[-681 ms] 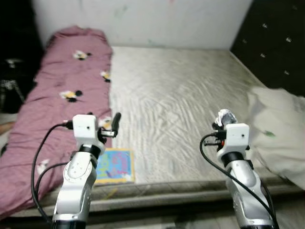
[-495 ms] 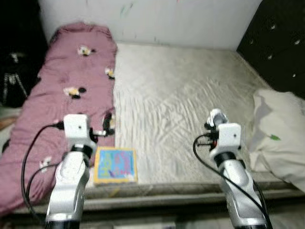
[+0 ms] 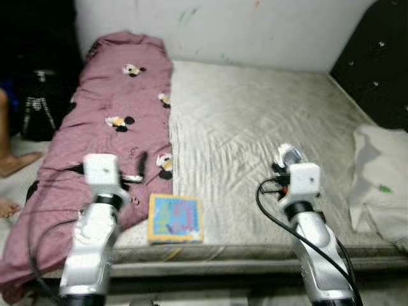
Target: Clean up the room
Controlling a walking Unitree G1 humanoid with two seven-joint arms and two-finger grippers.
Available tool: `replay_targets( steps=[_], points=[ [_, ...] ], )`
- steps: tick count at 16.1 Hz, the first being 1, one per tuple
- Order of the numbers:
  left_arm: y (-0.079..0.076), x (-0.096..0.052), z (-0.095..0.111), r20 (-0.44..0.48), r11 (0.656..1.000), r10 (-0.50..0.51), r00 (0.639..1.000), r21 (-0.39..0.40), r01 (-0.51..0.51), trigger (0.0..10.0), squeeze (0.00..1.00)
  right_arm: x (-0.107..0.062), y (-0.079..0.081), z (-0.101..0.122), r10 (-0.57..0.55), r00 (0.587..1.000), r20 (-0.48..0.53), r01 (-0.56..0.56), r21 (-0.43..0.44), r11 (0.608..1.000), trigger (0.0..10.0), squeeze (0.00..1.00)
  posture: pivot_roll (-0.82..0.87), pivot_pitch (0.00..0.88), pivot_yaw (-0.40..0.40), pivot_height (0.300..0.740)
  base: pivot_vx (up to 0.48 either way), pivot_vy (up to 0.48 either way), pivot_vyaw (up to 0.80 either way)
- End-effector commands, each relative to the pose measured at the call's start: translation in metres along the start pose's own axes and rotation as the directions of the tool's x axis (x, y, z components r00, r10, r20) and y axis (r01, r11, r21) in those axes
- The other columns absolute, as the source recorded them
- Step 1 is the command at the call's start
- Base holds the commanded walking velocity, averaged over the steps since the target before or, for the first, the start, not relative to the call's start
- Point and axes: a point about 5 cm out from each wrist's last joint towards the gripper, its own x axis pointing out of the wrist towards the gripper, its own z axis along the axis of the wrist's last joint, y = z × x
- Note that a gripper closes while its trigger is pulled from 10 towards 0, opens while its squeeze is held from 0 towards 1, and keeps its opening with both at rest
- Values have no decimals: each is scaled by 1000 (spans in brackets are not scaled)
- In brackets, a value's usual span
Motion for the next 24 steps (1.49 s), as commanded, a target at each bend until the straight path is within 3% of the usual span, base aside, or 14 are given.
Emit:
replay_targets(
  steps=[1,19,24],
  points=[
    [-12,3,2,3,999,-32,999,-18,32,10000,0,-2,-10,1,-26,1000,5,26,-10,1000,10000,0,-24,0,-91,740,0,480,0],
    [-12,5,2,16,1000,-5,1000,12,4,10000,0,1,-8,2,-8,1000,17,8,-16,1000,10000,0,-21,0,-96,740,0,480,0],
    [-12,5,3,33,999,-2,999,33,0,10000,0,2,-4,3,24,999,23,-23,-50,998,10000,0,-19,0,-95,740,0,0,160]
  ],
)
